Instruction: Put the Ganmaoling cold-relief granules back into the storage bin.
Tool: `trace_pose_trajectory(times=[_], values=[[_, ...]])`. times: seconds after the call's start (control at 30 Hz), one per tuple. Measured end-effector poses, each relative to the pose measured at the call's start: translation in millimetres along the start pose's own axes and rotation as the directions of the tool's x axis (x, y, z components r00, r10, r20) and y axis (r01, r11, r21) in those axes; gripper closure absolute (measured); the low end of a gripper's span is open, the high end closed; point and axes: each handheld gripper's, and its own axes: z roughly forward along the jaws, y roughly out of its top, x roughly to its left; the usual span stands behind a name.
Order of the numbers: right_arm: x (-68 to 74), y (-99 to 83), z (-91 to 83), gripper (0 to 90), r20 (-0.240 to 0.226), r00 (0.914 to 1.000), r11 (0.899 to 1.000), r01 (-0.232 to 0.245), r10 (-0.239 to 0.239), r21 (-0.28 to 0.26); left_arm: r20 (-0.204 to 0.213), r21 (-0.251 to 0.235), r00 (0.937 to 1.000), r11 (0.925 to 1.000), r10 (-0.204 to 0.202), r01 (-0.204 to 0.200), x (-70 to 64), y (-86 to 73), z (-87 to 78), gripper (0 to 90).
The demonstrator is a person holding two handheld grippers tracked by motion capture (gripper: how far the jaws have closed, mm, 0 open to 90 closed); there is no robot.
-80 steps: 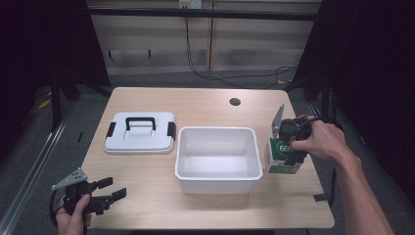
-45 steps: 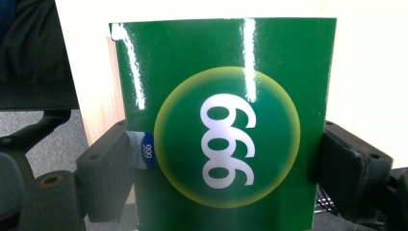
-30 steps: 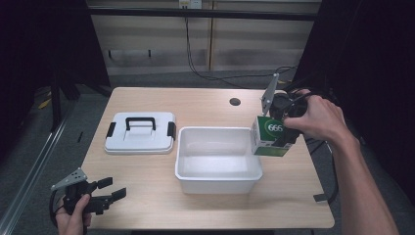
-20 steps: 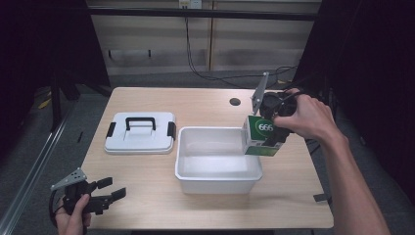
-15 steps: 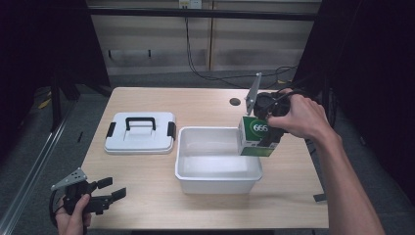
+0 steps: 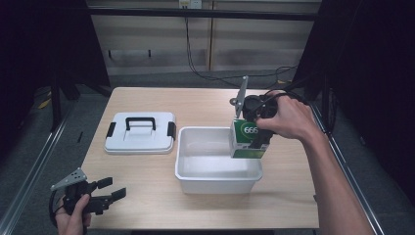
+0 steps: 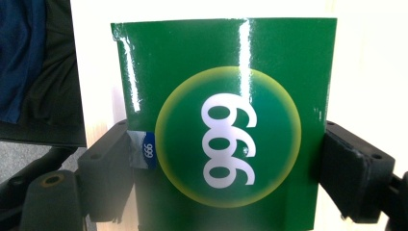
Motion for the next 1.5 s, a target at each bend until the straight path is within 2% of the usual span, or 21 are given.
trace_pose_trajectory(times=[0.23,0.4,0.47,0.87,1.3,1.47,1.5], values=[[-0.9,9.9,10.3,15.8,-0.022,0.9997,1.0,0.009,-0.009,-0.007,0.0,0.004,1.0,1.0,0.003,-0.003,0.6,-0.1,-0.1,16.3],[-3.6,14.7,19.6,15.7,-0.03,0.9994,1.0,0.016,-0.016,0.024,0.003,0.004,1.0,1.0,0.004,-0.004,0.3,0.1,-0.1,16.3],[-4.4,15.3,23.5,15.7,-0.035,0.9992,1.0,0.019,-0.018,0.02,0.003,0.003,1.0,1.0,0.004,-0.004,0.5,0.1,0.0,16.3],[-7.4,12.1,45.2,15.7,-0.05,0.9986,0.999,0.019,-0.017,0.043,0.003,0.003,1.0,1.0,0.002,-0.002,0.2,0.1,0.4,16.3],[-10.9,16.1,70.3,15.6,-0.058,0.9982,0.994,0.02,-0.014,0.107,0.001,0.005,1.0,1.0,0.004,-0.004,0.3,0.6,1.7,16.4],[-12.4,15.6,77.0,15.6,-0.061,0.9981,0.994,0.018,-0.011,0.107,0.002,0.006,1.0,1.0,0.004,-0.004,0.6,0.8,2.0,16.3],[-13.8,14.9,78.5,15.6,-0.062,0.9977,0.994,0.035,-0.029,0.101,0.002,0.005,1.0,1.0,0.002,-0.002,0.4,0.8,2.4,16.3]])
